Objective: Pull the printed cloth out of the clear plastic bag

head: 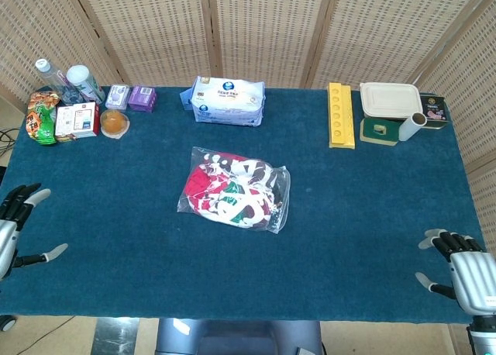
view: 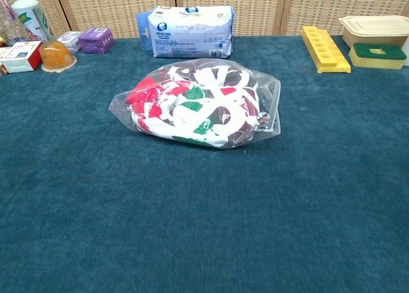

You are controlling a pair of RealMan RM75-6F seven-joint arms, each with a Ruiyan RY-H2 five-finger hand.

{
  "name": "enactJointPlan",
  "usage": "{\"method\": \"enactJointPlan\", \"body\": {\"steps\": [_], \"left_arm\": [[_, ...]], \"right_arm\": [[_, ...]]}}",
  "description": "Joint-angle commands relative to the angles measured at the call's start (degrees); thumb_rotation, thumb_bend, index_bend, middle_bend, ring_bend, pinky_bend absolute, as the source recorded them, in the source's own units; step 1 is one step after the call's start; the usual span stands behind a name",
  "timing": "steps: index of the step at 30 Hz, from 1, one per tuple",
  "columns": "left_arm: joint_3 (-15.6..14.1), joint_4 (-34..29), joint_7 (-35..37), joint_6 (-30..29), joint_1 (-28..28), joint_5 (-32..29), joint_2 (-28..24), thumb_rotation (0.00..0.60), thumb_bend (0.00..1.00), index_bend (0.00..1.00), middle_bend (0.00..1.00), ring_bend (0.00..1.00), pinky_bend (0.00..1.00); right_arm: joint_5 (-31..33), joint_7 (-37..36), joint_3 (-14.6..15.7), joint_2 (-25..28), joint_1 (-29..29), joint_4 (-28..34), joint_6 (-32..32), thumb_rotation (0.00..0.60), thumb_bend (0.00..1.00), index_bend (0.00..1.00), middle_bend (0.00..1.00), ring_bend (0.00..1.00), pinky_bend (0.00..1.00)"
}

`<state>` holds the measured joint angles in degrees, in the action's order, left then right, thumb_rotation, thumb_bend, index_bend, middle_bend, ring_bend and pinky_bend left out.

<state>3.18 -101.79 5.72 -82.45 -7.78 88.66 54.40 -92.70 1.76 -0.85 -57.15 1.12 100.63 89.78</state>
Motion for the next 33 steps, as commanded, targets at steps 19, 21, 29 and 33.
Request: {"method": "enactJointPlan", "body": {"steps": [19,21,29,33], "left_arm": [[9.49,8.8,-8.26,51.94,-42.42,-19.82,8.19,0.6,0.0,0.0,0.01,0.0,0.06],[9.99,11.02,-8.39,52.69,-44.25,-21.05,10.7,0.6,0.0,0.0,0.01,0.0,0.06],[11.51,23.73,-8.47,58.05,-53.29,-24.8,22.6,0.6,0.0,0.0,0.01,0.0,0.06],[12.13,30.12,-7.21,61.06,-56.97,-26.71,27.82,0.6,0.0,0.0,0.01,0.0,0.06]], "right_arm": [[2.13,-4.1,-0.53,0.2,0.65,-3.12,-2.09,0.6,0.11,0.41,0.33,0.34,0.32],[2.41,-4.1,-0.56,0.27,0.63,-3.09,-2.23,0.6,0.11,0.41,0.33,0.34,0.32],[4.46,-3.86,-0.83,0.69,-0.19,-2.81,-1.95,0.6,0.11,0.41,0.33,0.34,0.32],[5.62,-3.69,-0.88,0.94,-0.82,-2.59,-1.68,0.6,0.11,0.41,0.33,0.34,0.32]]}}
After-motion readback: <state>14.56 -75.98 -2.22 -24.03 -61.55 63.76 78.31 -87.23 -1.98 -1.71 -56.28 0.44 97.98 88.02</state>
